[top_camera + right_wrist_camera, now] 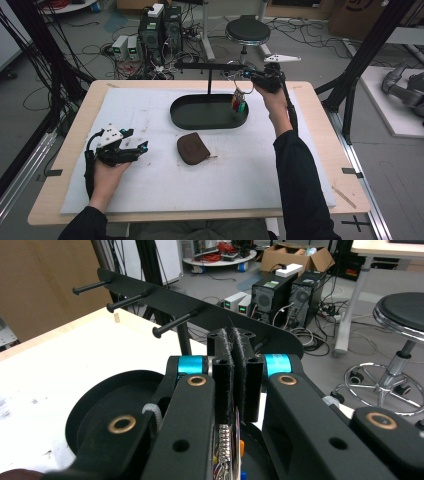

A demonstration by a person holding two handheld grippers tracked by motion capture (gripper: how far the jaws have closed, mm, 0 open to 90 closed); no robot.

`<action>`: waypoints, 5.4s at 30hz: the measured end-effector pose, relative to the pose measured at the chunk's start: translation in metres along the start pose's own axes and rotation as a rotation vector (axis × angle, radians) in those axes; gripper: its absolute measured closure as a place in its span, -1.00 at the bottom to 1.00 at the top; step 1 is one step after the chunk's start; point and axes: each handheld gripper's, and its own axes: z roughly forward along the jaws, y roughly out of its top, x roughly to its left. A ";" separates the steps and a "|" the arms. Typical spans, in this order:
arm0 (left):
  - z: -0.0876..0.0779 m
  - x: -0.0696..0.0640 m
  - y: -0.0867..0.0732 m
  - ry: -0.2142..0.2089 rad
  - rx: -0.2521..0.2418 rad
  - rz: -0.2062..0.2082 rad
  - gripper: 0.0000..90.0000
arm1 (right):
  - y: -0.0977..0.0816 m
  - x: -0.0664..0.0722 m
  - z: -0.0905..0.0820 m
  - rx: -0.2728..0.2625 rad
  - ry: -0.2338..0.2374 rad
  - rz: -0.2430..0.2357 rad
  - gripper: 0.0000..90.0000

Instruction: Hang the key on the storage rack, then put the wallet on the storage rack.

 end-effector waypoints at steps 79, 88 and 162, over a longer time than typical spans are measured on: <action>-0.004 0.006 0.005 0.011 -0.031 -0.003 -0.39 | -0.015 0.011 -0.064 0.027 -0.119 -0.064 0.00; -0.005 0.009 0.009 0.022 -0.035 -0.001 -0.39 | -0.044 0.024 -0.095 0.048 -0.093 -0.060 -0.10; 0.085 -0.029 0.026 -0.259 0.138 -0.299 0.12 | -0.140 0.020 -0.129 0.096 -0.093 0.030 -0.37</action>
